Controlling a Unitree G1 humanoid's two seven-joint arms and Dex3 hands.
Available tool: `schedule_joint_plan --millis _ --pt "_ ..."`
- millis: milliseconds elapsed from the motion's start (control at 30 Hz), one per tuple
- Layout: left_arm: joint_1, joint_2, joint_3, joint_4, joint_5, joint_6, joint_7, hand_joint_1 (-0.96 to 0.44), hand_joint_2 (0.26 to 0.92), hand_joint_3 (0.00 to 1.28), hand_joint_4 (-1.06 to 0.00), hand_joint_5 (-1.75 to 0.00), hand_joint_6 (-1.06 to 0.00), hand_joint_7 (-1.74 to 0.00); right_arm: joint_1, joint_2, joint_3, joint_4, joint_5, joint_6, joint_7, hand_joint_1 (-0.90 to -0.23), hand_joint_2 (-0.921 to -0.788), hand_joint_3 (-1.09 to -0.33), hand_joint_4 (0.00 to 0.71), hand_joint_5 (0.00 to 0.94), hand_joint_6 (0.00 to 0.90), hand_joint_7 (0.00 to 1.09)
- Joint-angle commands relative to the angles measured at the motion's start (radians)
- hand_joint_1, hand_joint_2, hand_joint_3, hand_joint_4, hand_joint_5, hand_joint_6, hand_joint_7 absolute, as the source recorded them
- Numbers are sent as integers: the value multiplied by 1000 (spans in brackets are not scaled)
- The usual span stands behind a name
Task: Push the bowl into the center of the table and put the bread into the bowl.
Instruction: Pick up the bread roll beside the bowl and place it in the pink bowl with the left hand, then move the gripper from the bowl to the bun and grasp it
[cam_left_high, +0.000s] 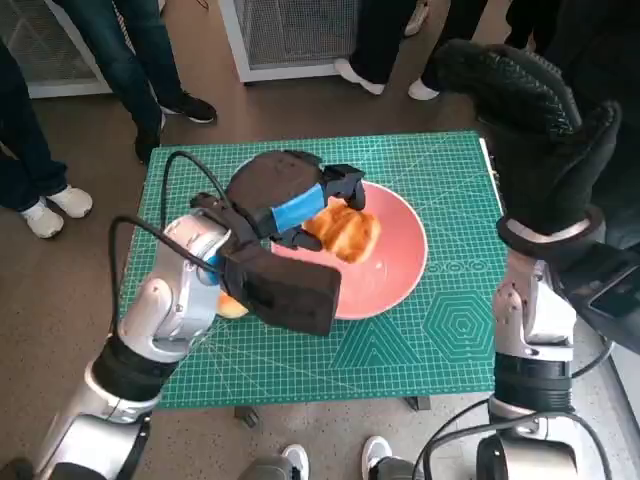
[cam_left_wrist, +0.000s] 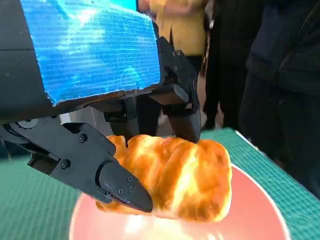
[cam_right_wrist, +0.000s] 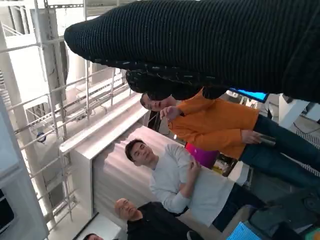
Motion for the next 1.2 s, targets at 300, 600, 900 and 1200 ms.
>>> schedule_joint_plan --millis 300,600,900,1200 --pt "-4 -4 35 -85 -66 131 -128 -217 766 16 -69 -17 -156 -234 10 0 2 11 -10 6 -11 -646 -921 -791 307 0 214 424" --pt "1 50 48 -151 -53 138 -150 -397 751 4 -2 0 -85 -181 7 2 3 14 -10 5 -12 -648 -921 -790 307 0 213 427" --pt "0 136 122 -314 -92 243 -288 -497 727 0 1 1 -55 -150 3 4 3 20 -9 3 -14 -650 -921 -789 307 0 212 428" --pt "26 282 232 -498 -151 356 -439 -411 667 1 1 1 -52 -118 4 6 2 15 -7 -1 -16 -650 -921 -789 308 0 212 430"
